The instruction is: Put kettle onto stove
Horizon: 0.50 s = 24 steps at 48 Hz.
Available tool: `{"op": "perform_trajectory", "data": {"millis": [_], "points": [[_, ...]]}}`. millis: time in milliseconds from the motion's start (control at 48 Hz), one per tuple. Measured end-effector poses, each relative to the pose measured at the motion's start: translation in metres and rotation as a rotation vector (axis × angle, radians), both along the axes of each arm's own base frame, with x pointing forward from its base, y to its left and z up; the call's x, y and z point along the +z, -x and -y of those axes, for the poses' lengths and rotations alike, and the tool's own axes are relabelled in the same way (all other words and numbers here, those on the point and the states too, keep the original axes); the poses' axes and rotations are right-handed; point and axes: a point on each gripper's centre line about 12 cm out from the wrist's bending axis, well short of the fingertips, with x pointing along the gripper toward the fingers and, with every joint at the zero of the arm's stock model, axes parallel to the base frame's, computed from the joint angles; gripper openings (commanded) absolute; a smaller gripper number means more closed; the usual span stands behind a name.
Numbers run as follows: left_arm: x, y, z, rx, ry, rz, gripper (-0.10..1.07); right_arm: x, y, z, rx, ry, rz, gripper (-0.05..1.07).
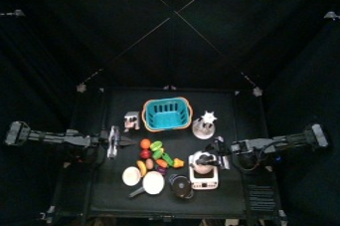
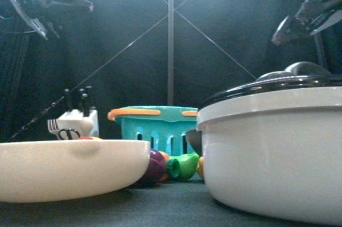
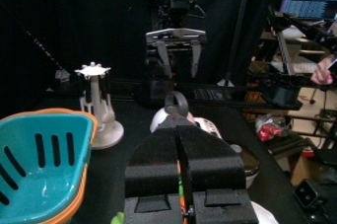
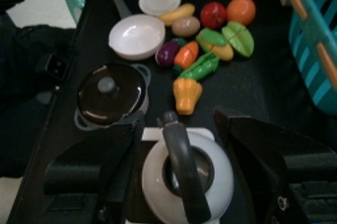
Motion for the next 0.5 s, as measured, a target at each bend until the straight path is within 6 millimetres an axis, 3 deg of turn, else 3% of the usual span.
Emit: {"op": "perform_trajectory", "data": {"millis": [500], "points": [[0.003, -0.001, 0.000, 0.000, 0.002, 0.008, -0.02, -0.013, 0.001, 0.004, -0.014, 0.016, 0.031, 0.91]]}}
